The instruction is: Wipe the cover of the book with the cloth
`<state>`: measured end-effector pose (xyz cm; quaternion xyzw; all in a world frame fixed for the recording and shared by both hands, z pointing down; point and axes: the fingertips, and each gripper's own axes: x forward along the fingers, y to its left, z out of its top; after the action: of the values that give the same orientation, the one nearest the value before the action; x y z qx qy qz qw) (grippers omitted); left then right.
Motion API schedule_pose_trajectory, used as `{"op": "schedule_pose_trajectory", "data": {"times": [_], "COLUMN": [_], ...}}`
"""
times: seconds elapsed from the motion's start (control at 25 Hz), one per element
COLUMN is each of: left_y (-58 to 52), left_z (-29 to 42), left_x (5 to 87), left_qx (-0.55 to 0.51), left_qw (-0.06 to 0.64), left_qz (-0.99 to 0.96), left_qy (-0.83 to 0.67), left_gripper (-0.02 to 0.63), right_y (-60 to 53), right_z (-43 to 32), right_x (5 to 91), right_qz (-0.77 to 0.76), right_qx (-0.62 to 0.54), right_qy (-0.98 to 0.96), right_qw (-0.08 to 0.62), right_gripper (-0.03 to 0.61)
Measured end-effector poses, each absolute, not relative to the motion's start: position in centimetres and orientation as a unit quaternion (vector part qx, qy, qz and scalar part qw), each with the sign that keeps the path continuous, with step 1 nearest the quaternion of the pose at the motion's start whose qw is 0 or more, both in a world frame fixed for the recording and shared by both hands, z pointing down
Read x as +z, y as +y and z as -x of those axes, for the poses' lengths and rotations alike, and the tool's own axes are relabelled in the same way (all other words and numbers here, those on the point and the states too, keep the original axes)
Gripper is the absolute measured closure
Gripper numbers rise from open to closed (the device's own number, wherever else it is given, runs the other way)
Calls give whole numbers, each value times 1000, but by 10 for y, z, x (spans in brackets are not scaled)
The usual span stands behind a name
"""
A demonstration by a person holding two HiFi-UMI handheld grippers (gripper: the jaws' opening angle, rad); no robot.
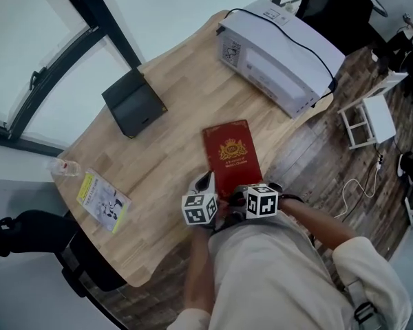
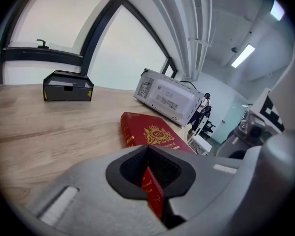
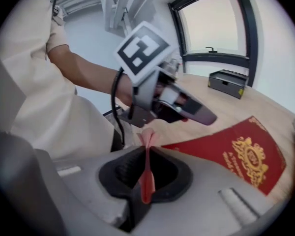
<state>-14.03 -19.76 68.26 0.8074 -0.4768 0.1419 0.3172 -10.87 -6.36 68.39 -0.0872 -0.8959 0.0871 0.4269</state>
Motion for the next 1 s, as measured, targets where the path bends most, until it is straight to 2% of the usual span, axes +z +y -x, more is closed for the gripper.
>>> {"op": "schedule_pose_trajectory", "data": {"times": [0.16,0.56,1.0], "left_y": [-197,-218,-235], "left_z": [133,100,95], "left_x": [687,676,677], "left_qx": [154,173,200], "left_qw": [321,305,300], "left_qz": [-810,-832,-833], "left_qy": [-465,-430,-419], "left_gripper": [606,606,606], "right_y": [-99,-161,-310], "right_z": [87,62,27], "right_x": [695,707,703], "right_qz": [24,-21,-162], "right_qx": [109,109,88], "right_qy": [-895,-889,-873], "right_qw": [431,444,451], "right_gripper": [557,557,555]}}
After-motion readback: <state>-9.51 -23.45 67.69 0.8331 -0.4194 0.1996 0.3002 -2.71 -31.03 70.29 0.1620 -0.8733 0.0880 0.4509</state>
